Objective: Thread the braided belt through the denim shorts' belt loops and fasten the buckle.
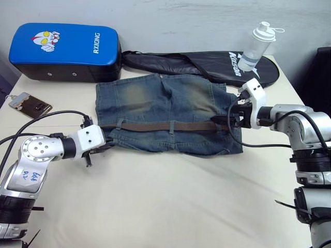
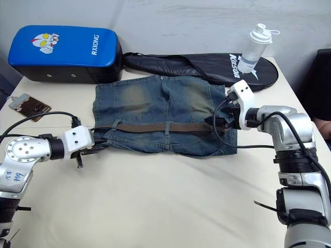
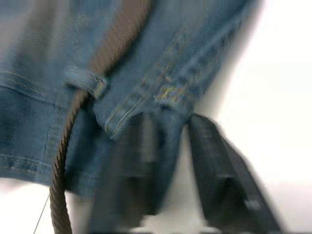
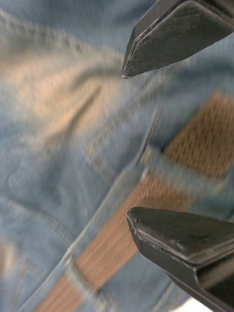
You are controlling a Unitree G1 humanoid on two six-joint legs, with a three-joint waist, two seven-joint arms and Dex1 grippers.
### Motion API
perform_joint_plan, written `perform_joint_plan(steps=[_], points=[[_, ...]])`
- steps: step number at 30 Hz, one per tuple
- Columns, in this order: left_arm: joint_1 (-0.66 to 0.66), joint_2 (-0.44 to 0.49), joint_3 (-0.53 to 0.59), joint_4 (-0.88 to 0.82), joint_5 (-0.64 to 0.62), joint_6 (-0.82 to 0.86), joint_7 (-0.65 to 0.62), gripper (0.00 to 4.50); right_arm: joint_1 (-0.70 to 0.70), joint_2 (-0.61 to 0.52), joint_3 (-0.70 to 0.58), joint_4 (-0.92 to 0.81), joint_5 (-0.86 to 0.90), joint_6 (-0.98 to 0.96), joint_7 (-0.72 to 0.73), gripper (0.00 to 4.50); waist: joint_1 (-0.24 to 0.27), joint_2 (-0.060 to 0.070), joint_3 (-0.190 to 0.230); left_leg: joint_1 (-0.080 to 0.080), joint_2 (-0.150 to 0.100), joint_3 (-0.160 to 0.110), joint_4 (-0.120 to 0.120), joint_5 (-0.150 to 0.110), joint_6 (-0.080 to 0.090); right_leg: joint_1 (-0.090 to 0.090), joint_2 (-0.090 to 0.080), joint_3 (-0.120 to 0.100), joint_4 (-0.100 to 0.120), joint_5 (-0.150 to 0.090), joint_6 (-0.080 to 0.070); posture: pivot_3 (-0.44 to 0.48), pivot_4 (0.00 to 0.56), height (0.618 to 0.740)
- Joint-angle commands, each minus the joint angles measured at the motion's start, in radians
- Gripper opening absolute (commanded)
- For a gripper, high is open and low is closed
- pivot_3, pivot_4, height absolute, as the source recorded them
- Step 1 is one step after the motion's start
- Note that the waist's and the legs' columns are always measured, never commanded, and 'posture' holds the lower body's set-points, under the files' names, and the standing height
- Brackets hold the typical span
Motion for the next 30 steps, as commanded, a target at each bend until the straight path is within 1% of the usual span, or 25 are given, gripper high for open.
perform_joint_plan(steps=[1, 2, 5, 8, 11, 14, 18, 21, 23, 25, 30], points=[[-0.061, 0.003, 0.131, -0.042, -0.127, 0.154, 0.032, 2.92, 0.001, -0.004, -0.066, -0.013, 0.059, 0.045, 0.014, 4.5, 0.0, 0.0, 0.0, 0.0, 0.0, 0.0, 0.0, 0.0, 0.0, 0.0, 0.0, 0.0, 0.0, 0.0, 0.0, 0.0, 0.15, 0.74], [-0.094, -0.004, 0.167, -0.033, -0.175, 0.215, 0.045, 3.3, 0.003, -0.004, -0.076, -0.011, 0.069, 0.054, 0.013, 4.5, 0.0, 0.0, 0.0, 0.0, 0.0, 0.0, 0.001, 0.0, 0.0, 0.0, 0.0, 0.0, 0.0, 0.0, 0.0, 0.0, 0.15, 0.74], [-0.207, -0.024, 0.214, 0.057, -0.226, 0.349, 0.119, 4.45, 0.006, -0.005, -0.091, -0.005, 0.084, 0.063, 0.01, 4.5, 0.003, 0.0, 0.0, 0.0, 0.0, 0.0, 0.002, 0.0, 0.0, 0.0, 0.0, 0.0, 0.001, 0.0, 0.001, 0.0, 0.15, 0.74], [-0.298, -0.054, 0.21, 0.172, -0.245, 0.468, 0.181, 4.45, 0.011, -0.004, -0.089, -0.004, 0.089, 0.061, 0.009, 4.5, 0.002, 0.0, 0.0, 0.002, -0.001, 0.0, 0.002, 0.0, 0.0, 0.001, 0.0, -0.001, 0.002, 0.001, 0.001, 0.0, 0.15, 0.74], [-0.352, -0.093, 0.178, 0.265, -0.256, 0.57, 0.208, 4.45, 0.023, -0.003, -0.087, -0.008, 0.094, 0.06, 0.012, 4.5, 0.001, 0.0, 0.0, 0.002, -0.002, 0.001, 0.002, 0.001, 0.0, 0.001, 0.001, -0.002, 0.007, 0.001, 0.001, 0.0, 0.15, 0.74], [-0.407, -0.156, 0.147, 0.362, -0.256, 0.599, 0.227, 4.45, 0.036, 0.003, -0.1, -0.003, 0.102, 0.052, 0.009, 4.5, 0.001, -0.001, 0.0, 0.002, -0.001, 0.002, 0.003, 0.001, 0.0, 0.0, 0.002, -0.003, 0.007, 0.001, 0.002, 0.0, 0.15, 0.74], [-0.484, -0.207, 0.074, 0.517, -0.215, 0.561, 0.208, 4.45, 0.037, 0.032, -0.136, 0.058, 0.111, 0.015, -0.013, 4.5, 0.002, -0.003, 0.001, 0.001, -0.001, 0.004, 0.006, 0.001, 0.0, 0.0, 0.003, -0.002, 0.008, 0.001, 0.002, 0.0, 0.15, 0.74], [-0.508, -0.221, -0.016, 0.585, -0.135, 0.452, 0.2, 4.45, 0.036, 0.046, -0.137, 0.103, 0.105, -0.013, -0.007, 4.5, 0.0, -0.003, 0.001, 0.001, 0.0, 0.004, 0.007, 0.001, 0.0, 0.0, 0.003, -0.002, 0.009, 0.001, 0.002, 0.0, 0.15, 0.74], [-0.504, -0.245, -0.056, 0.586, -0.118, 0.433, 0.189, 4.45, 0.025, 0.062, -0.132, 0.135, 0.088, -0.048, -0.02, 4.5, 0.0, -0.003, 0.001, 0.001, 0.0, 0.005, 0.006, 0.001, 0.0, -0.001, 0.003, -0.001, 0.008, 0.001, 0.002, 0.0, 0.15, 0.74], [-0.5, -0.27, -0.072, 0.591, -0.109, 0.42, 0.189, 4.45, 0.012, 0.076, -0.121, 0.165, 0.072, -0.082, -0.029, 4.5, 0.0, -0.003, 0.001, 0.001, 0.0, 0.006, 0.006, 0.001, 0.0, -0.001, 0.003, -0.001, 0.008, 0.001, 0.002, 0.0, 0.15, 0.74], [-0.48, -0.321, -0.062, 0.566, -0.128, 0.429, 0.202, 4.45, 0.002, 0.099, -0.082, 0.228, 0.036, -0.147, -0.009, 4.5, 0.0, -0.003, 0.001, 0.001, 0.0, 0.006, 0.008, 0.001, 0.0, -0.001, 0.003, 0.0, 0.01, 0.001, 0.002, 0.0, 0.15, 0.74]])
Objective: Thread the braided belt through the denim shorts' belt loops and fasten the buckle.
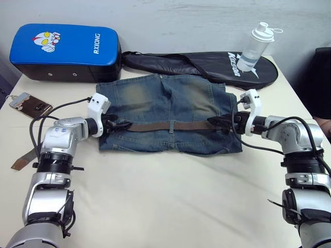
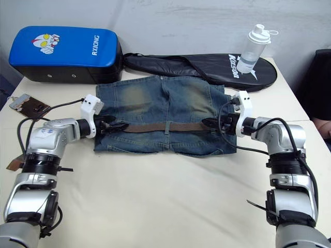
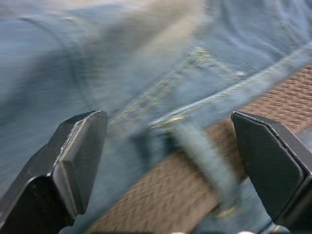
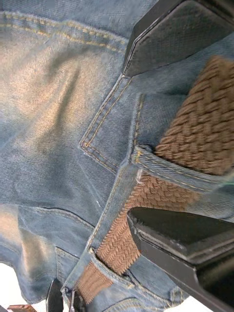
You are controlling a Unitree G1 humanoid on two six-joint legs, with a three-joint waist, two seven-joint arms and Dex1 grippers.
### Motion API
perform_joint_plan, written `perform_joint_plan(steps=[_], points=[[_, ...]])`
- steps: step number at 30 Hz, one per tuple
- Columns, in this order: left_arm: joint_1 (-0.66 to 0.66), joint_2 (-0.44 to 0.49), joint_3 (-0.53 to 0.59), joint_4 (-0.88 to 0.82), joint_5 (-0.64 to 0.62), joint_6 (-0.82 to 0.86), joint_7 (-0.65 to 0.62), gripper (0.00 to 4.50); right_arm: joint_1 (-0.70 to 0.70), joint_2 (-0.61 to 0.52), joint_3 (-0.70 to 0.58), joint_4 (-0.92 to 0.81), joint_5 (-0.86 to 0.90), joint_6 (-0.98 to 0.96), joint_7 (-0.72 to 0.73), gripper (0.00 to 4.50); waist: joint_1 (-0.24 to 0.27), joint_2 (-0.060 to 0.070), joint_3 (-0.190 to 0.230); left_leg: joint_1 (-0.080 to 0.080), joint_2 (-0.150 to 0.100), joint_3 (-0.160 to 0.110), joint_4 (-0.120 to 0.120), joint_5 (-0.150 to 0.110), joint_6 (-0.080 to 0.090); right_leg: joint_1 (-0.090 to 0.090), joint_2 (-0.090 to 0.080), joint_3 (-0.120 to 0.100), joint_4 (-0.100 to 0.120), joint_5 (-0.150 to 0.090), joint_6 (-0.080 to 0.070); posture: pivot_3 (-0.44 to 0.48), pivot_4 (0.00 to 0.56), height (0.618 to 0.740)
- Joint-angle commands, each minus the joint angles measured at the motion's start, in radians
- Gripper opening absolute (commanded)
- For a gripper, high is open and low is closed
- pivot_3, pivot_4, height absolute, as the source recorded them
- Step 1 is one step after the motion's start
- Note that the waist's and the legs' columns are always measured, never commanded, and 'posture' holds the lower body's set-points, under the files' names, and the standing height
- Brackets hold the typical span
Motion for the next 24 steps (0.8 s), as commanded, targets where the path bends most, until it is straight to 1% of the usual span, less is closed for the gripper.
perform_joint_plan(steps=[1, 2, 4, 5, 7, 9, 11, 12, 13, 14, 15, 17, 18, 20, 22, 24], points=[[0.014, -0.011, 0.028, -0.038, -0.016, 0.001, 0.005, 4.45, -0.024, 0.004, 0.02, 0.036, -0.024, -0.058, 0.022, 4.5, 0.0, 0.0, 0.0, 0.0, 0.0, 0.0, 0.0, 0.0, 0.0, 0.0, 0.0, 0.0, 0.0, 0.0, 0.0, 0.0, 0.15, 0.74], [0.016, -0.013, 0.031, -0.042, -0.018, 0.004, 0.006, 4.45, -0.025, 0.004, 0.025, 0.046, -0.03, -0.066, 0.027, 4.5, 0.0, 0.0, 0.0, 0.0, 0.0, 0.0, 0.0, 0.0, 0.0, 0.0, 0.0, 0.0, 0.0, 0.0, 0.0, 0.0, 0.15, 0.74], [0.031, -0.013, 0.035, -0.055, -0.018, 0.008, 0.011, 3.92, -0.023, 0.006, 0.046, 0.065, -0.046, -0.08, 0.041, 4.5, 0.0, 0.0, 0.0, 0.0, 0.0, 0.0, 0.0, 0.0, 0.0, 0.0, 0.0, 0.0, 0.0, 0.0, 0.0, 0.0, 0.15, 0.74], [0.039, -0.011, 0.039, -0.063, -0.02, 0.011, 0.012, 3.74, -0.02, 0.007, 0.056, 0.073, -0.054, -0.088, 0.05, 4.25, 0.0, 0.0, 0.0, 0.0, 0.0, 0.0, 0.001, 0.0, 0.0, 0.0, 0.0, 0.0, 0.0, 0.0, 0.0, 0.0, 0.15, 0.74], [0.056, -0.004, 0.053, -0.081, -0.025, 0.013, 0.013, 2.9, -0.014, 0.006, 0.068, 0.081, -0.064, -0.115, 0.073, 3.64, 0.0, 0.0, 0.0, 0.0, 0.0, 0.0, 0.001, 0.0, 0.0, 0.0, 0.0, 0.0, 0.0, 0.0, 0.0, 0.0, 0.15, 0.74], [0.066, 0.001, 0.064, -0.096, -0.03, 0.017, 0.013, 2.04, -0.011, 0.004, 0.072, 0.085, -0.069, -0.138, 0.092, 2.73, 0.0, 0.0, 0.0, 0.0, 0.0, 0.0, 0.001, 0.0, 0.0, 0.0, 0.0, 0.0, 0.0, 0.0, 0.0, 0.0, 0.15, 0.74], [0.076, 0.008, 0.089, -0.124, -0.047, 0.015, 0.005, 1.14, 0.002, 0.001, 0.063, 0.057, -0.06, -0.198, 0.145, 1.78, 0.0, 0.0, 0.0, 0.0, 0.0, 0.0, 0.001, 0.0, 0.0, 0.0, 0.0, 0.0, 0.0, 0.0, 0.0, 0.0, 0.15, 0.74], [0.088, 0.018, 0.107, -0.164, -0.066, 0.023, -0.007, 0.71, 0.015, -0.007, 0.053, 0.029, -0.046, -0.233, 0.187, 1.3, 0.0, 0.0, 0.0, 0.0, 0.0, 0.0, 0.001, 0.0, 0.0, 0.0, 0.0, 0.0, 0.0, 0.0, 0.0, 0.0, 0.15, 0.74], [0.097, 0.024, 0.119, -0.194, -0.078, 0.03, -0.015, 0.31, 0.024, -0.013, 0.045, 0.012, -0.038, -0.257, 0.216, 0.84, 0.0, 0.0, 0.0, 0.0, 0.0, 0.0, 0.001, 0.0, 0.0, 0.0, 0.0, 0.0, 0.0, 0.0, 0.0, 0.0, 0.15, 0.74], [0.113, 0.035, 0.129, -0.235, -0.095, 0.042, -0.03, 0.01, 0.038, -0.023, 0.038, -0.012, -0.027, -0.277, 0.251, 0.37, -0.001, 0.0, 0.0, 0.0, 0.0, 0.0, 0.001, 0.0, 0.0, 0.0, 0.0, 0.0, 0.0, 0.0, 0.0, 0.0, 0.15, 0.74], [0.125, 0.042, 0.135, -0.264, -0.106, 0.051, -0.038, 0.0, 0.047, -0.03, 0.035, -0.028, -0.022, -0.289, 0.274, 0.14, 0.0, 0.0, 0.0, 0.0, 0.001, 0.0, 0.001, 0.0, 0.0, 0.0, 0.0, 0.0, 0.0, 0.0, 0.0, 0.0, 0.15, 0.74], [0.18, 0.086, 0.143, -0.359, -0.148, 0.119, -0.079, 0.0, 0.082, -0.046, 0.023, -0.087, 0.001, -0.326, 0.331, 0.12, -0.001, 0.0, 0.0, 0.0, 0.001, 0.0, 0.001, 0.0, 0.0, 0.0, 0.0, 0.0, 0.0, 0.0, 0.0, 0.0, 0.15, 0.74], [0.222, 0.114, 0.152, -0.416, -0.164, 0.124, -0.106, 0.0, 0.103, -0.045, 0.004, -0.148, 0.034, -0.316, 0.34, 0.12, -0.002, 0.0, 0.0, 0.0, 0.001, 0.0, 0.001, 0.0, 0.0, 0.0, 0.0, 0.0, 0.0, 0.0, 0.0, 0.0, 0.15, 0.74], [0.279, 0.152, 0.171, -0.498, -0.196, 0.134, -0.138, 0.0, 0.137, -0.039, -0.025, -0.245, 0.084, -0.299, 0.338, 0.12, -0.003, 0.0, 0.0, 0.0, 0.002, 0.0, 0.0, -0.001, -0.001, 0.0, 0.0, 0.001, 0.0, 0.0, 0.0, 0.0, 0.15, 0.74], [0.331, 0.187, 0.199, -0.578, -0.237, 0.12, -0.185, 0.0, 0.19, -0.026, -0.05, -0.358, 0.114, -0.331, 0.325, 0.12, -0.001, 0.0, 0.0, 0.001, 0.002, 0.0, 0.0, -0.001, -0.001, 0.0, 0.0, 0.001, 0.0, 0.0, 0.0, 0.0, 0.15, 0.74], [0.36, 0.194, 0.244, -0.636, -0.298, 0.106, -0.222, 0.0, 0.26, -0.02, -0.063, -0.461, 0.112, -0.396, 0.319, 0.12, 0.0, 0.0, 0.0, 0.001, 0.002, -0.001, 0.0, -0.001, -0.002, 0.001, 0.0, 0.002, 0.0, 0.0, 0.0, 0.0, 0.15, 0.74]])
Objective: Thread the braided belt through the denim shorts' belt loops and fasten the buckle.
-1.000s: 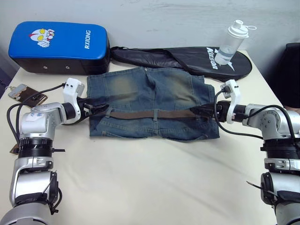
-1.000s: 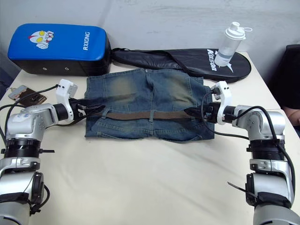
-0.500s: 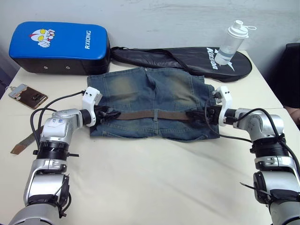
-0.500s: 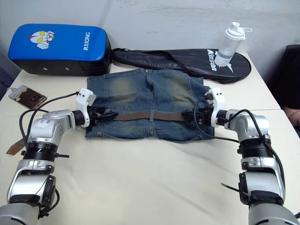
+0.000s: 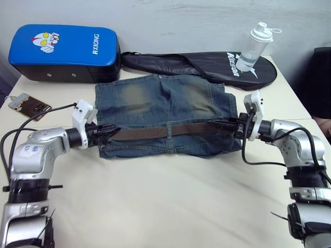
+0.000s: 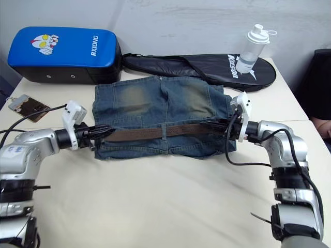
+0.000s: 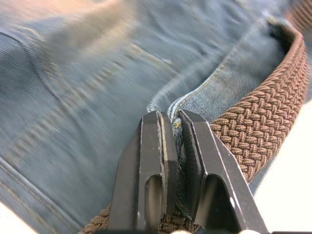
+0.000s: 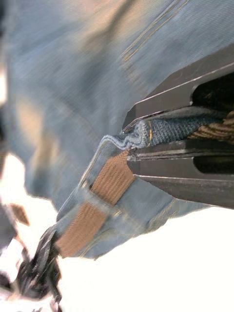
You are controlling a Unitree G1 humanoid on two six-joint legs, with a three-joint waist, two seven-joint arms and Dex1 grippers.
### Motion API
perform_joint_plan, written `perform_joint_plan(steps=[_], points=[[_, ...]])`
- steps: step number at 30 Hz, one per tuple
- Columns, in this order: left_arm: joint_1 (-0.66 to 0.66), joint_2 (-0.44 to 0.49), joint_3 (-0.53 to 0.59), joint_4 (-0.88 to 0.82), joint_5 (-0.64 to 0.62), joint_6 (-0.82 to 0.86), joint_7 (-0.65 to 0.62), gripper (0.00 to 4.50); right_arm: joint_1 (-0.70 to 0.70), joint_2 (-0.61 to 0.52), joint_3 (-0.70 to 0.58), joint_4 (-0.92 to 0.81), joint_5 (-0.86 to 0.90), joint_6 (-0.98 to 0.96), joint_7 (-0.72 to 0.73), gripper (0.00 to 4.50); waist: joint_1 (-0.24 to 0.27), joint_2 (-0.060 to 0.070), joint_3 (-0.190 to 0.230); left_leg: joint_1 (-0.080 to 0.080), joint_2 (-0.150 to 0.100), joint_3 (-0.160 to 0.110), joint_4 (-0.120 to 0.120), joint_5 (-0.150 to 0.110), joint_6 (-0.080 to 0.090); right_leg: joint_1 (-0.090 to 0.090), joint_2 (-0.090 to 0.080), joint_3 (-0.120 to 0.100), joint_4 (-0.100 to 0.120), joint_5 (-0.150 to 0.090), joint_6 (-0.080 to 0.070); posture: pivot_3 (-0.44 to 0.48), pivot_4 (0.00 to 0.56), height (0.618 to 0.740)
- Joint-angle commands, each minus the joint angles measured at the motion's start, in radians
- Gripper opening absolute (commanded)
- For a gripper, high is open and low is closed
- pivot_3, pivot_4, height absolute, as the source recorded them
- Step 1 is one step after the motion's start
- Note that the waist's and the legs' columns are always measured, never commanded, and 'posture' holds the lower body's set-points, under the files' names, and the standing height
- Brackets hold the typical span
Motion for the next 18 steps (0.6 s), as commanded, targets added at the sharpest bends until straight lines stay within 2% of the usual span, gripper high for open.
perform_joint_plan(steps=[1, 4, 5, 9, 12, 14, 17, 18], points=[[0.041, 0.028, 0.095, -0.143, -0.115, -0.039, -0.094, 0.0, 0.091, 0.01, -0.049, -0.215, 0.043, -0.103, -0.012, 0.12, 0.002, 0.0, 0.0, 0.0, 0.0, 0.0, 0.0, 0.0, 0.0, 0.0, 0.0, 0.0, -0.001, 0.0, 0.0, 0.0, 0.15, 0.74], [0.129, 0.054, 0.114, -0.212, -0.126, -0.138, -0.183, 0.0, 0.2, 0.003, -0.029, -0.324, -0.035, -0.292, 0.007, 0.12, 0.002, 0.0, 0.0, 0.0, -0.001, -0.002, 0.0, -0.001, -0.001, 0.001, -0.001, 0.002, -0.002, 0.0, 0.0, 0.0, 0.15, 0.74], [0.16, 0.056, 0.117, -0.237, -0.129, -0.175, -0.208, 0.0, 0.252, -0.003, -0.021, -0.322, -0.103, -0.453, 0.033, 0.12, 0.002, 0.0, 0.0, 0.0, -0.001, -0.002, -0.001, -0.001, -0.001, 0.001, -0.001, 0.002, -0.002, 0.0, 0.0, 0.0, 0.15, 0.74], [0.249, 0.041, 0.107, -0.301, -0.117, -0.318, -0.268, 0.0, 0.363, 0.026, -0.058, -0.18, -0.226, -0.975, 0.069, 0.12, 0.002, 0.0, 0.0, 0.001, -0.002, -0.001, -0.001, -0.001, -0.001, 0.002, -0.001, 0.0, -0.007, 0.0, 0.0, 0.0, 0.15, 0.74], [0.38, 0.065, 0.033, -0.293, 0.03, -0.573, -0.357, 0.0, 0.46, 0.003, -0.054, 0.007, -0.234, -1.402, 0.17, 0.12, 0.002, 0.0, -0.001, 0.003, -0.002, 0.0, -0.001, -0.002, -0.001, 0.003, -0.001, -0.001, -0.007, 0.0, 0.0, 0.0, 0.15, 0.74], [0.419, 0.072, 0.016, -0.255, 0.1, -0.68, -0.351, 0.0, 0.493, -0.022, -0.037, 0.094, -0.24, -1.553, 0.192, 0.12, 0.001, 0.0, 0.0, 0.007, -0.002, 0.001, -0.005, -0.002, 0.0, 0.006, 0.0, -0.001, -0.01, 0.0, 0.0, 0.0, 0.15, 0.74], [0.51, 0.095, 0.035, -0.19, 0.16, -0.838, -0.386, 0.0, 0.541, -0.054, -0.013, 0.158, -0.143, -1.633, 0.233, 0.12, -0.001, 0.0, 0.0, 0.009, -0.002, 0.001, -0.005, -0.002, 0.0, 0.007, 0.0, -0.001, -0.009, 0.0, 0.0, 0.0, 0.15, 0.74], [0.544, 0.099, 0.052, -0.186, 0.138, -0.846, -0.406, 0.5, 0.548, -0.067, -0.01, 0.177, -0.122, -1.661, 0.238, 0.12, -0.003, 0.0, 0.0, 0.012, -0.001, 0.001, -0.005, -0.002, 0.0, 0.01, 0.0, 0.0, -0.01, 0.0, 0.0, 0.0, 0.15, 0.74]])
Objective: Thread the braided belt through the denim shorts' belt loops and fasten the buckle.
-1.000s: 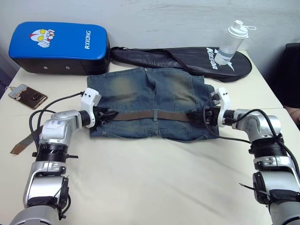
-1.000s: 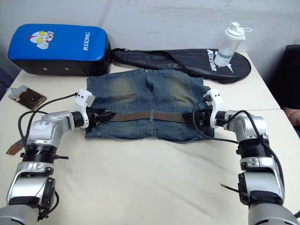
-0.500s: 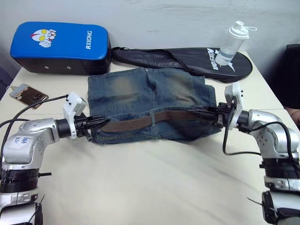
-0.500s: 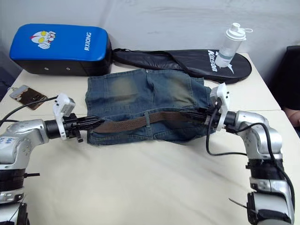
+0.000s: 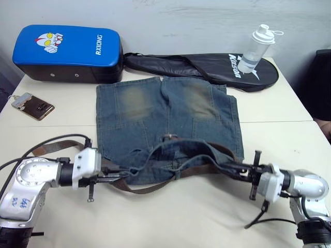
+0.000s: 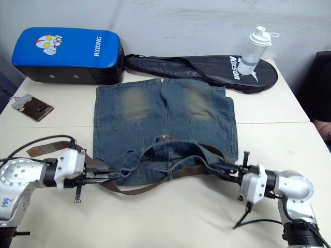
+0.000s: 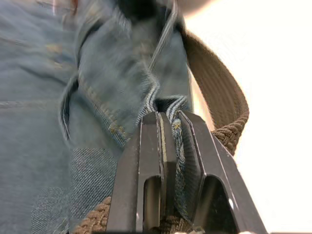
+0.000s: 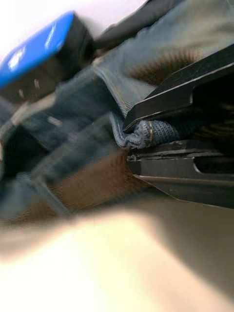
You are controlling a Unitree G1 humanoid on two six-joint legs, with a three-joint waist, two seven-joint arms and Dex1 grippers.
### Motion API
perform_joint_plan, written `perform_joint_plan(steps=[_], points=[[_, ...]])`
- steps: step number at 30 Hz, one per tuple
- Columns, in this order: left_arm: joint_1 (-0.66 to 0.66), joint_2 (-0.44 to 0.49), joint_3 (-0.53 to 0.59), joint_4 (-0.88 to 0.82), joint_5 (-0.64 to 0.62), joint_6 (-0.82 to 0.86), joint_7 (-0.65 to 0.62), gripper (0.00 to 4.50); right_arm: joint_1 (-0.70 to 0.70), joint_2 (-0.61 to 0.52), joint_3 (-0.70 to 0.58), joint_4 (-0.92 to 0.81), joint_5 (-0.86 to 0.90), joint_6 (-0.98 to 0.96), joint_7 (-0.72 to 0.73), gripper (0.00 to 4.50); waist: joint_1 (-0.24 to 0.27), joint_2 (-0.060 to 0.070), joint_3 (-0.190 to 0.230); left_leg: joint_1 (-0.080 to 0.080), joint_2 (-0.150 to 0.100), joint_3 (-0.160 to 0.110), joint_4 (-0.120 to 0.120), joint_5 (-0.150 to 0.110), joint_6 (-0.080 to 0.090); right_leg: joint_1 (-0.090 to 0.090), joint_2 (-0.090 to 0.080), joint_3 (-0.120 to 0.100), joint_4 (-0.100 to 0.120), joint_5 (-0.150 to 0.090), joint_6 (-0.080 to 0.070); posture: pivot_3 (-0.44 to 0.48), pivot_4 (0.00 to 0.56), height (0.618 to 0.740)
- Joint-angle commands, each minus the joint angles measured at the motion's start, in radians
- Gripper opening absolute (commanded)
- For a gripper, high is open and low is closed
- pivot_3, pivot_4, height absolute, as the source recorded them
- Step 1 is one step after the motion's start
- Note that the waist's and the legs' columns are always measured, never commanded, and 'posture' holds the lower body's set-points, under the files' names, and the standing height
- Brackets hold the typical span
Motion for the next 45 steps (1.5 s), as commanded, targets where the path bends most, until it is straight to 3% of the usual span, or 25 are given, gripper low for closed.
perform_joint_plan(steps=[1, 2, 3, 5, 8, 10, 15, 20, 24, 28, 30, 32, 37, 42, 45], points=[[0.115, 0.036, 0.067, 0.032, -0.014, -0.12, -0.084, 1.04, 0.027, -0.06, -0.011, 0.077, 0.098, -0.136, 0.035, 0.62, -0.003, 0.0, 0.0, 0.004, 0.0, 0.0, -0.001, -0.001, 0.0, 0.004, 0.0, 0.001, -0.001, 0.0, -0.001, 0.0, 0.15, 0.74], [0.146, 0.041, 0.081, 0.033, -0.032, -0.127, -0.103, 1.27, 0.034, -0.071, -0.013, 0.104, 0.111, -0.157, 0.046, 1.13, -0.005, 0.0, 0.0, 0.006, 0.001, 0.0, -0.002, -0.001, 0.0, 0.005, 0.0, 0.001, -0.001, 0.0, -0.001, 0.0, 0.15, 0.74], [0.179, 0.039, 0.102, 0.031, -0.059, -0.118, -0.116, 1.75, 0.04, -0.084, -0.018, 0.147, 0.13, -0.177, 0.064, 1.38, -0.006, 0.0, 0.0, 0.01, 0.001, 0.0, -0.003, -0.004, 0.0, 0.009, 0.0, 0.002, -0.002, -0.001, -0.002, 0.0, 0.15, 0.74], [0.219, 0.04, 0.128, 0.025, -0.094, -0.105, -0.126, 2.57, 0.045, -0.11, -0.013, 0.212, 0.159, -0.217, 0.089, 2.29, -0.003, 0.0, 0.0, 0.01, 0.001, -0.002, -0.004, -0.006, 0.002, 0.009, -0.001, 0.005, -0.003, -0.002, -0.004, 0.0, 0.15, 0.74], [0.276, 0.053, 0.199, -0.037, -0.223, 0.077, -0.09, 3.94, 0.009, -0.152, -0.044, 0.362, 0.19, -0.247, 0.121, 3.82, 0.002, 0.0, 0.0, 0.01, 0.002, -0.005, -0.003, -0.006, 0.002, 0.01, -0.002, 0.004, -0.003, -0.003, -0.005, 0.0, 0.15, 0.74], [0.29, 0.072, 0.239, -0.055, -0.303, 0.177, -0.081, 4.46, -0.035, -0.17, -0.076, 0.457, 0.182, -0.24, 0.101, 4.37, 0.003, 0.0, 0.0, 0.01, 0.001, -0.007, -0.002, -0.006, 0.002, 0.011, -0.003, 0.003, -0.002, -0.003, -0.005, 0.0, 0.15, 0.74], [0.225, 0.098, 0.311, -0.048, -0.504, 0.402, -0.025, 4.5, -0.172, -0.223, -0.119, 0.7, 0.126, -0.228, 0.042, 4.45, 0.0, 0.002, 0.0, 0.01, 0.001, -0.008, -0.001, -0.004, 0.0, 0.011, -0.004, 0.001, 0.0, -0.003, -0.006, 0.0, 0.15, 0.74], [0.078, 0.064, 0.314, -0.023, -0.583, 0.504, 0.097, 4.5, -0.311, -0.23, -0.109, 0.784, 0.059, -0.212, -0.032, 4.45, -0.002, 0.003, 0.0, 0.01, 0.001, -0.008, -0.001, -0.001, -0.004, 0.011, -0.003, 0.001, 0.001, -0.004, -0.006, 0.0, 0.15, 0.74], [-0.046, 0.075, 0.159, -0.01, -0.414, 0.49, 0.202, 4.5, -0.527, -0.18, -0.005, 0.729, -0.064, 0.046, -0.134, 4.45, -0.012, 0.005, 0.001, 0.009, 0.001, -0.007, -0.001, -0.001, -0.005, 0.01, -0.002, 0.002, 0.002, -0.004, -0.006, 0.0, 0.15, 0.74], [-0.102, 0.096, 0.033, -0.002, -0.277, 0.453, 0.22, 4.5, -0.565, -0.11, 0.077, 0.54, -0.037, 0.35, -0.113, 4.45, -0.014, 0.005, 0.001, 0.009, 0.002, -0.008, -0.004, 0.001, -0.008, 0.009, 0.0, 0.001, 0.001, -0.005, -0.007, 0.0, 0.15, 0.74], [-0.12, 0.102, -0.019, -0.016, -0.23, 0.449, 0.224, 4.5, -0.547, -0.083, 0.117, 0.388, -0.001, 0.546, -0.107, 4.45, -0.003, 0.005, 0.001, 0.007, 0.003, -0.008, -0.004, 0.001, -0.008, 0.008, 0.002, 0.001, 0.001, -0.006, -0.008, 0.0, 0.15, 0.74], [-0.073, 0.129, -0.035, -0.06, -0.203, 0.391, 0.148, 4.5, -0.486, -0.102, 0.16, 0.213, 0.024, 0.714, -0.064, 4.45, 0.0, 0.005, 0.001, 0.006, 0.003, -0.007, -0.003, 0.001, -0.008, 0.006, 0.002, 0.001, 0.003, -0.006, -0.008, 0.0, 0.15, 0.74], [0.122, 0.202, -0.015, -0.103, -0.127, 0.256, 0.018, 4.5, -0.225, -0.275, 0.217, -0.198, 0.119, 1.038, 0.081, 4.45, 0.016, 0.007, 0.002, 0.004, 0.002, -0.008, -0.004, -0.003, -0.003, 0.006, -0.002, 0.0, 0.0, -0.007, -0.008, 0.0, 0.15, 0.74], [0.248, 0.24, -0.063, -0.087, 0.027, 0.124, 0.006, 4.5, -0.12, -0.308, 0.227, -0.283, 0.062, 1.045, 0.075, 4.45, 0.01, 0.006, 0.001, 0.006, 0.002, -0.008, -0.001, -0.012, -0.003, 0.008, -0.004, 0.0, -0.001, -0.005, -0.007, 0.0, 0.15, 0.74], [0.268, 0.231, -0.047, -0.09, 0.028, 0.111, 0.013, 4.5, -0.113, -0.298, 0.221, -0.279, 0.044, 1.033, 0.062, 4.45, 0.007, 0.007, 0.001, 0.007, 0.002, -0.007, -0.002, -0.012, -0.004, 0.008, -0.004, 0.0, 0.0, -0.005, -0.007, 0.0, 0.15, 0.74]])
